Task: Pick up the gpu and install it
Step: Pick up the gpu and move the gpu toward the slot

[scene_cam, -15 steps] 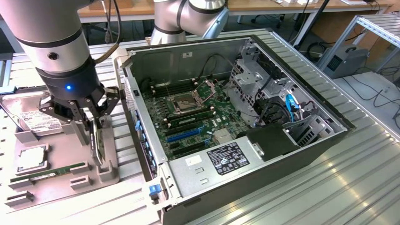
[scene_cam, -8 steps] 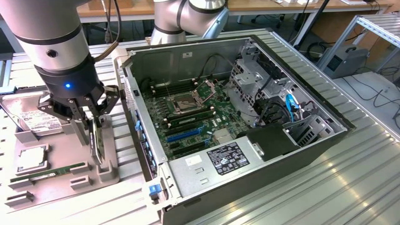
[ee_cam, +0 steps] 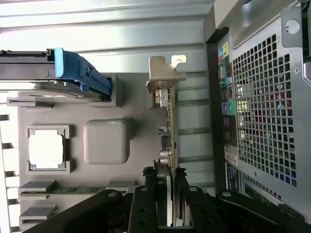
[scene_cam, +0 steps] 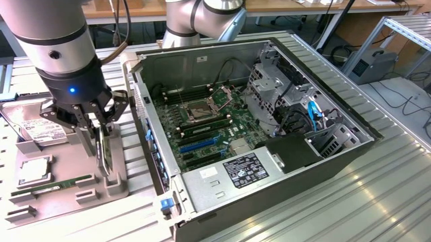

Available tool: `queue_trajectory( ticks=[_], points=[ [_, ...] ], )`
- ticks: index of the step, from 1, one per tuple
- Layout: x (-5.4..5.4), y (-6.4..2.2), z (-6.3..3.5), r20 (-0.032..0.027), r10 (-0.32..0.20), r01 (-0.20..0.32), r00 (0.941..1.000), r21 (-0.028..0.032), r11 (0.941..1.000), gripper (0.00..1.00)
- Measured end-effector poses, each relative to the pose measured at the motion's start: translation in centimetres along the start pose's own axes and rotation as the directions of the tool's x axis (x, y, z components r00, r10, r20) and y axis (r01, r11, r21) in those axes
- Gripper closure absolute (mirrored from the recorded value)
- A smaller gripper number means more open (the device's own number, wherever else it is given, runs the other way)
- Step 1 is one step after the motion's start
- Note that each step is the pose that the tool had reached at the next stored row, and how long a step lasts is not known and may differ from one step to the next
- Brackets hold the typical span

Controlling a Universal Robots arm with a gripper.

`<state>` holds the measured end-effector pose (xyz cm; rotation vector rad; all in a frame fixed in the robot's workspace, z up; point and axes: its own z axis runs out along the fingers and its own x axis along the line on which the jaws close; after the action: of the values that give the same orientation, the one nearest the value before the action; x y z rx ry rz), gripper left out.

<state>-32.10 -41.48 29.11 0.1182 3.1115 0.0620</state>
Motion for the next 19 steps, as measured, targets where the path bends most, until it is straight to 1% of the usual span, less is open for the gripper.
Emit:
queue_trajectory(
  ticks=[19],
  points=[
    [-0.02, 0.03, -0.78, 0.0000, 0.000, 0.000, 1.0000, 0.0000, 1.0000, 0.73]
  ],
)
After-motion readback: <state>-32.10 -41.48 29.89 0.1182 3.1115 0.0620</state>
